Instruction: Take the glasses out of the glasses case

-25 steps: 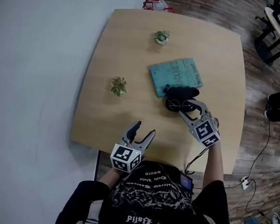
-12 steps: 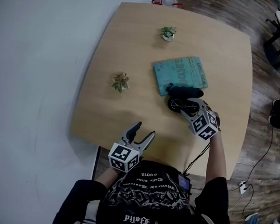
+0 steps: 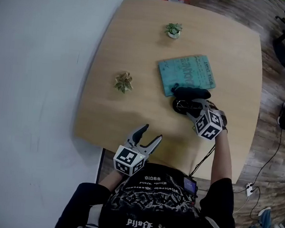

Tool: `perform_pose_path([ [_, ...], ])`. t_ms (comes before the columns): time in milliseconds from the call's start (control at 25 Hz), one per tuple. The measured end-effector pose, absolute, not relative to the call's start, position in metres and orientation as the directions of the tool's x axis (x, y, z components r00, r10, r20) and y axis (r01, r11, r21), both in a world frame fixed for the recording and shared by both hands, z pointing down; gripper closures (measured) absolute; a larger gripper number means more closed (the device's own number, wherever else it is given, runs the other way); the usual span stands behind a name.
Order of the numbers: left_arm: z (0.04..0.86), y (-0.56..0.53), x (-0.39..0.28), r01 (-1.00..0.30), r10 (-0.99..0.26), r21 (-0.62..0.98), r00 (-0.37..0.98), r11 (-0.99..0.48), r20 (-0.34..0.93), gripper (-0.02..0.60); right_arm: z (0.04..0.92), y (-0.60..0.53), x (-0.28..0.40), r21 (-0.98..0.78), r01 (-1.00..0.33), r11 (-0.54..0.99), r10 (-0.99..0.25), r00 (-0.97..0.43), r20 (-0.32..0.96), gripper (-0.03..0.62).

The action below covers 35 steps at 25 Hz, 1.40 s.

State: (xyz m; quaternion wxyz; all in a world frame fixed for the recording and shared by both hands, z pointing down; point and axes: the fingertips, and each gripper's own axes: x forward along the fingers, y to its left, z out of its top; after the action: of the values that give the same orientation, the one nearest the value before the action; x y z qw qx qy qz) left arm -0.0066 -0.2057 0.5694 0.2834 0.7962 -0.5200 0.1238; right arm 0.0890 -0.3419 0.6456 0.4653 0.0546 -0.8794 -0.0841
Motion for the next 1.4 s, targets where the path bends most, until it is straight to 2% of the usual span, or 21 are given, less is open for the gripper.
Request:
perform_pose_path([
  [200, 0.572, -0.209, -0.012, -0.902, -0.758, 0.328, 0.419, -0.282, 0.5, 0.298, 0.655, -0.345, 0.085, 0.245, 0.041, 0.969, -0.189, -0.519, 0.834, 0.398],
  [320, 0.573, -0.21, -0.015, -0.904, -0.759, 0.328, 0.412, -0.273, 0.504, 0.298, 0.66, -0.348, 0.085, 0.304, 0.08, 0.949, -0.231, -0.479, 0.847, 0.441],
  [520, 0.577, -0.21, -0.019, -0.906, -0.757, 0.328, 0.409, -0.269, 0.51, 0.297, 0.664, -0.35, 0.084, 0.343, 0.099, 0.934, -0.263, -0.458, 0.849, 0.448],
  [680, 0.579, -0.21, -0.02, -0.907, -0.758, 0.326, 0.406, -0.267, 0.511, 0.297, 0.669, -0.343, 0.084, 0.35, 0.138, 0.927, -0.258, -0.443, 0.858, 0.539],
  [1400, 0.58, -0.206, -0.023, -0.919, -0.764, 0.303, 0.381, -0.251, 0.521, 0.298, 0.65, -0.346, 0.087, 0.368, 0.055, 0.928, -0.296, -0.492, 0.819, 0.568],
])
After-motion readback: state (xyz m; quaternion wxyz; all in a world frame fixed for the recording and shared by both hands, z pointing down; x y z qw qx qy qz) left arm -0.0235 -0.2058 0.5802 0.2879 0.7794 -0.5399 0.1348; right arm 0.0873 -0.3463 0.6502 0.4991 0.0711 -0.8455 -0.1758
